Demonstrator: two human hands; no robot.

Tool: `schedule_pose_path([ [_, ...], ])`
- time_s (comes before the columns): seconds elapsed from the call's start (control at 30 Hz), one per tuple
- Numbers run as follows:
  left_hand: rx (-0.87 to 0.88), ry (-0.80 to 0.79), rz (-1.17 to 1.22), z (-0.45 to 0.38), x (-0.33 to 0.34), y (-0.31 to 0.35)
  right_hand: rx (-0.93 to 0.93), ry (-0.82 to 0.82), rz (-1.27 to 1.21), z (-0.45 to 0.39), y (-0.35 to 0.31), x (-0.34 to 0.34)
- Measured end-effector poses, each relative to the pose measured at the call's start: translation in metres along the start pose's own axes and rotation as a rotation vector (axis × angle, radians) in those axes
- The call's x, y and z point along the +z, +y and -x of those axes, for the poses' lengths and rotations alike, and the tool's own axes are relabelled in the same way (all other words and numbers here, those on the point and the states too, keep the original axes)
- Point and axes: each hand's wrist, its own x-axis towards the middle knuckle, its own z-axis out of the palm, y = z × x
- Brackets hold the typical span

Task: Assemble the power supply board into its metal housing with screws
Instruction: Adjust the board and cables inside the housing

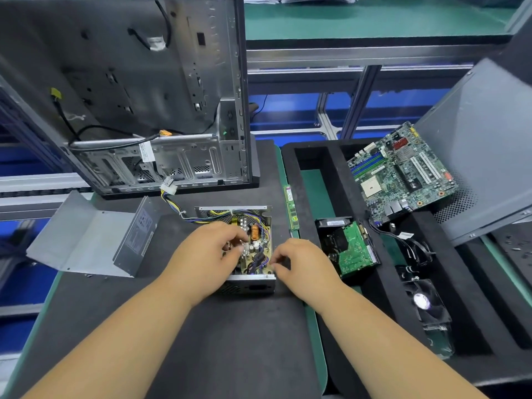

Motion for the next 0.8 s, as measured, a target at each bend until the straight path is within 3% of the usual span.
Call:
schedule_pose_path([
  [0.1,0.056,-0.005,-0.065,-0.007,0.004,0.000,0.096,-0.094,-0.104,-0.002,0.001,0.005],
  [0.27,0.093,-0.017,-0.165,-0.017,0.011,0.004,0.160,-0.091,-0.255,-0.006,-0.002,0.009],
  [0.43,0.068,-0.036,-0.248,-0.022,0.022,0.006,0.111,-0.099,-0.166,-0.007,-0.003,0.003],
  [0.53,0.038,-0.045,-0.270,-0.027,0.026,0.011,0.097,-0.009,-0.141,-0.009,-0.003,-0.003],
  [0.8,0.024,-0.057,-0.044,-0.024,0.023,0.009,0.037,0.039,-0.139,-0.018,-0.001,-0.008],
])
